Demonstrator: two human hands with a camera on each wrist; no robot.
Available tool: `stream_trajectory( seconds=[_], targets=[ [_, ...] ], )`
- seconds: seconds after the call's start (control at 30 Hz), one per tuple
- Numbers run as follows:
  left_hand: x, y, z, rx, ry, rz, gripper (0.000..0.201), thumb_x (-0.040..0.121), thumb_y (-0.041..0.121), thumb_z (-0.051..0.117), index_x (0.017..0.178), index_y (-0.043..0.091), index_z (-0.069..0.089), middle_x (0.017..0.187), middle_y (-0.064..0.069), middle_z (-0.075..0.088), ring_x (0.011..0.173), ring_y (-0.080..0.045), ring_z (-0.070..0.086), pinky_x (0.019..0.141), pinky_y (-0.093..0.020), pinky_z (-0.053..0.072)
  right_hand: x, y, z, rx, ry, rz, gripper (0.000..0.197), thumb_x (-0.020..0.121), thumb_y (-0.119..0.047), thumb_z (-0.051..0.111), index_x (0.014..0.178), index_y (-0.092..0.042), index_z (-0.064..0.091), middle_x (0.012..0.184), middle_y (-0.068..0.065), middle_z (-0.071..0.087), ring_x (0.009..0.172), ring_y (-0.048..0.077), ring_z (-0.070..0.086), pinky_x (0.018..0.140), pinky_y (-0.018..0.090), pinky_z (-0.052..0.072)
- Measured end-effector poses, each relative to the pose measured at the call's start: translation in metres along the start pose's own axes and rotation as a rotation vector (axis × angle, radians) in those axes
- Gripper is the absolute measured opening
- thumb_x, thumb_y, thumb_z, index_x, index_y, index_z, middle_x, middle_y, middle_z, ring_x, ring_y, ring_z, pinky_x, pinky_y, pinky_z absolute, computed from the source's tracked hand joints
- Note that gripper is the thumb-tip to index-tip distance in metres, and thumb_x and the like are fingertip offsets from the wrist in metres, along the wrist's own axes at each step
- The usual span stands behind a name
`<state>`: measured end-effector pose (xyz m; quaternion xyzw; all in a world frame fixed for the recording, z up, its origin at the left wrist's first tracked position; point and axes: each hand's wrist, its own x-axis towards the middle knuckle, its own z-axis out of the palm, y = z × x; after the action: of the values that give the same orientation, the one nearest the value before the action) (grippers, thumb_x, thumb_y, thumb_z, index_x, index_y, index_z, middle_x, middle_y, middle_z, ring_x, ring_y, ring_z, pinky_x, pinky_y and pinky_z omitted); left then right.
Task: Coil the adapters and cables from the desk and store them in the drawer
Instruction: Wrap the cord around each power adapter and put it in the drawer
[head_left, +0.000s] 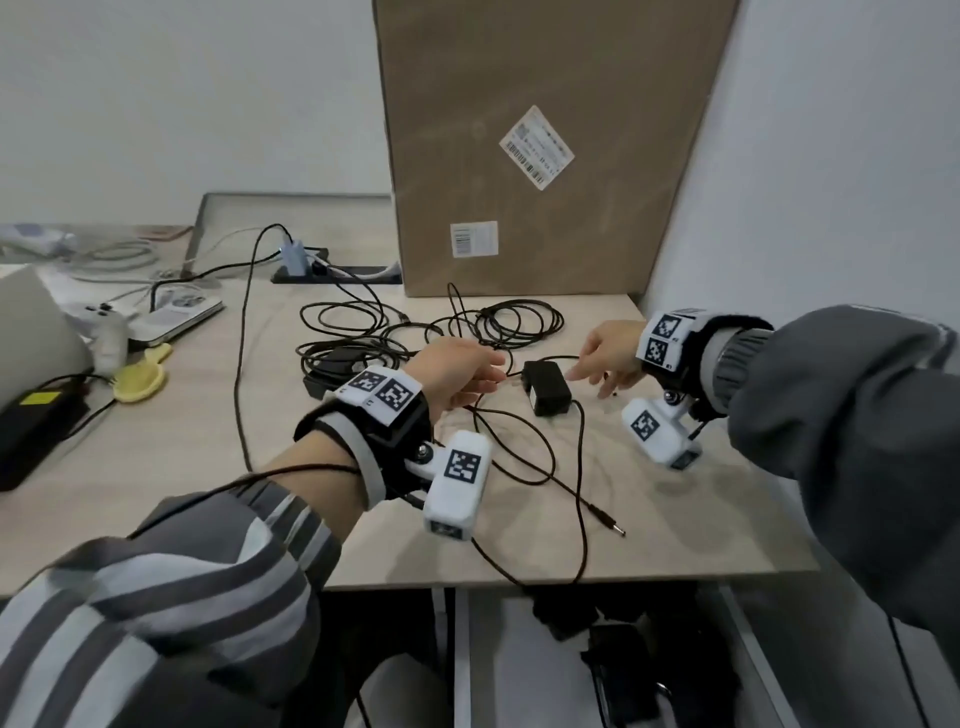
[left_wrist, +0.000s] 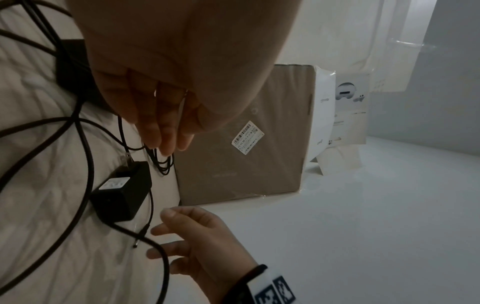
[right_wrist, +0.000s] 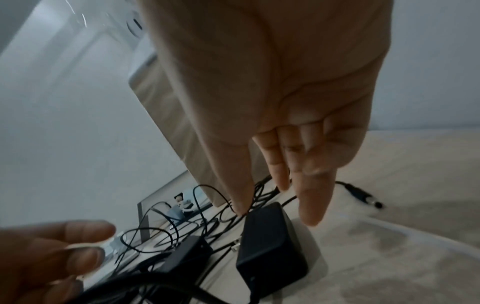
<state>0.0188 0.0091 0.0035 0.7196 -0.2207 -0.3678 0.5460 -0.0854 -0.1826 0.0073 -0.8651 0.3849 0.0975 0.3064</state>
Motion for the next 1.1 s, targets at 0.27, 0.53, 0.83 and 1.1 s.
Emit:
stream_trajectory(
  seconds=[0.27,0.53,0.83,1.1],
  targets=[
    [0.021,-0.013,-0.007,-0.003,0.023,-0.031,0.020,0.092,0.005,0.049,0.105,0.006,0.065,0.090,-0.006,0.068,0.070,-0.010,0.061,0.062,-0.019,0.043,0.049,-0.023,0.022,-0.344,-0.104,0.054,0.089,0.037,-0.078,0.070,0.095,-0.010,0.068,0.081,0.007,0.075,0.080,0.024,0.073,0.083,0.040,0.057],
    [0.014,-0.019,-0.011,-0.050,0.041,-0.030,0.020,0.092,0.005,0.048,0.103,0.007,0.065,0.087,-0.005,0.068,0.064,-0.008,0.058,0.053,-0.014,0.042,0.031,-0.023,0.010,0.162,0.109,0.053,0.046,0.066,-0.029,0.079,0.100,-0.004,0.060,0.085,0.013,0.067,0.070,0.024,0.068,0.058,0.030,0.058],
    [-0.046,0.016,0.019,-0.212,-0.095,0.024,0.017,0.095,0.023,0.051,0.090,0.012,0.063,0.073,0.001,0.065,0.059,-0.008,0.057,0.053,-0.018,0.039,-0.092,-0.021,-0.006,0.615,0.531,-0.340,0.075,0.068,-0.025,0.083,0.124,-0.017,0.034,0.119,0.000,0.054,0.102,0.017,0.061,0.078,0.039,0.058],
    [-0.147,0.008,0.048,-0.412,-0.439,-0.091,0.077,0.092,0.069,0.026,0.106,0.002,0.060,0.096,-0.020,0.069,0.093,-0.029,0.066,0.080,-0.038,0.053,-0.214,-0.003,0.057,0.362,0.669,-0.570,0.055,0.067,-0.021,0.079,0.117,-0.028,0.056,0.107,-0.013,0.062,0.094,0.009,0.062,0.089,0.035,0.051]
  ],
)
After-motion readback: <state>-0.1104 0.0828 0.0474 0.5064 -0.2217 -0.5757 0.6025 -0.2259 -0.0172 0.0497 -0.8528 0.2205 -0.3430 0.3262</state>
